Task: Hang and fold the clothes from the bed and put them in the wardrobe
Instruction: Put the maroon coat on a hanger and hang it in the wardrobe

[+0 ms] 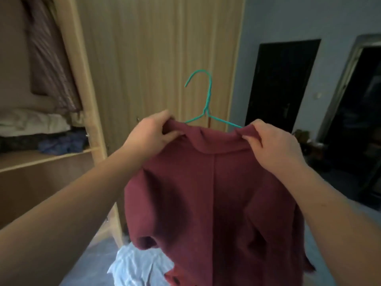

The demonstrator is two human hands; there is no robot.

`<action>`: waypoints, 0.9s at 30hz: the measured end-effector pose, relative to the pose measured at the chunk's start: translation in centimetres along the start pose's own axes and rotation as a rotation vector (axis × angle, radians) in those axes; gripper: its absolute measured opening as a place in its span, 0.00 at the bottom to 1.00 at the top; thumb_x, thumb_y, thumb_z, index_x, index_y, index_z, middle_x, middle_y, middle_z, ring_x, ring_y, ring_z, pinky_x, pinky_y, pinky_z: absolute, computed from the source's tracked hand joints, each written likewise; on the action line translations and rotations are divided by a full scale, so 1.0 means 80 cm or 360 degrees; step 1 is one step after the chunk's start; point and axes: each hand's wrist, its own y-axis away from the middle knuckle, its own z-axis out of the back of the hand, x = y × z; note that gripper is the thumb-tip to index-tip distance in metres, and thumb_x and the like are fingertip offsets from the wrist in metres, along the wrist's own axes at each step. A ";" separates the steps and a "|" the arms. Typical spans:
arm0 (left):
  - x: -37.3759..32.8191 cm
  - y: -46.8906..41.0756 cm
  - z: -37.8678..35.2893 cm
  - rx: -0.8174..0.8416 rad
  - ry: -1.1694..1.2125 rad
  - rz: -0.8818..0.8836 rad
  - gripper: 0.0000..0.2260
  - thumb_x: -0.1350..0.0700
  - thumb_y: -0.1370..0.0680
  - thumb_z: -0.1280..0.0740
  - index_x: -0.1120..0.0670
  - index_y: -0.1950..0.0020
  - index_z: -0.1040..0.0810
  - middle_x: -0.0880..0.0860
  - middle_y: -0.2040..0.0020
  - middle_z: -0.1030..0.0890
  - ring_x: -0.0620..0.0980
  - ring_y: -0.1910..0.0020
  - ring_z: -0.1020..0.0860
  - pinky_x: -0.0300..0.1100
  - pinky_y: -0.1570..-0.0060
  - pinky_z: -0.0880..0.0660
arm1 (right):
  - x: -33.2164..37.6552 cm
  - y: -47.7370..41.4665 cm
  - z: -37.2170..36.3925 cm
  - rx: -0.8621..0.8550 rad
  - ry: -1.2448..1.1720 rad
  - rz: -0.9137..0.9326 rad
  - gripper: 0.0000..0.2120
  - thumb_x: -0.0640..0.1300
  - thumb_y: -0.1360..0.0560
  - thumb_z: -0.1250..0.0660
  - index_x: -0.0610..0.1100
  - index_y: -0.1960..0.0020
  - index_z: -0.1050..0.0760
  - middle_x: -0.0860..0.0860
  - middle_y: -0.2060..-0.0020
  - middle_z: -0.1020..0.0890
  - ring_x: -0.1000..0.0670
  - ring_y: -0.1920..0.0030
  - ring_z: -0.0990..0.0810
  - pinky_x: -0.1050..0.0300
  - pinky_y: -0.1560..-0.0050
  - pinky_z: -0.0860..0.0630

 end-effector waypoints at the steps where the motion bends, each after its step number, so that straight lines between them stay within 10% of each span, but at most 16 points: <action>1: 0.006 -0.013 0.024 -0.0054 -0.0039 0.0025 0.16 0.45 0.26 0.27 0.51 0.46 0.26 0.50 0.55 0.22 0.52 0.57 0.24 0.45 0.56 0.28 | 0.011 -0.021 0.009 -0.0019 -0.0027 -0.0005 0.15 0.61 0.23 0.44 0.52 0.46 0.27 0.53 0.58 0.21 0.44 0.57 0.20 0.47 0.59 0.23; 5: 0.051 -0.049 0.112 -0.0080 -0.0471 0.0223 0.22 0.30 0.28 0.36 0.48 0.54 0.31 0.51 0.55 0.22 0.58 0.53 0.22 0.47 0.58 0.28 | 0.068 -0.089 0.018 -0.0165 -0.0130 0.0051 0.11 0.60 0.23 0.42 0.56 0.48 0.27 0.54 0.58 0.20 0.44 0.56 0.20 0.51 0.60 0.26; 15: 0.256 0.002 0.374 0.0223 -0.0399 0.0212 0.31 0.27 0.36 0.36 0.52 0.49 0.19 0.52 0.57 0.17 0.51 0.56 0.19 0.49 0.53 0.23 | 0.314 -0.220 -0.064 0.0240 -0.0252 0.0360 0.16 0.61 0.21 0.41 0.48 0.54 0.34 0.43 0.54 0.19 0.39 0.51 0.20 0.49 0.57 0.28; 20: 0.355 0.030 0.477 0.0132 -0.0433 0.0232 0.09 0.42 0.25 0.29 0.45 0.53 0.22 0.46 0.60 0.18 0.40 0.60 0.21 0.44 0.58 0.26 | 0.479 -0.267 -0.099 0.0046 -0.0355 0.0576 0.17 0.63 0.22 0.42 0.51 0.46 0.28 0.50 0.52 0.17 0.43 0.49 0.19 0.48 0.53 0.24; 27: 0.472 0.052 0.540 0.0006 -0.0641 0.0339 0.14 0.39 0.22 0.35 0.48 0.49 0.24 0.46 0.57 0.19 0.49 0.56 0.20 0.48 0.53 0.24 | 0.620 -0.323 -0.185 0.0011 -0.0414 0.0623 0.15 0.63 0.22 0.42 0.53 0.45 0.27 0.49 0.51 0.17 0.42 0.49 0.19 0.50 0.56 0.25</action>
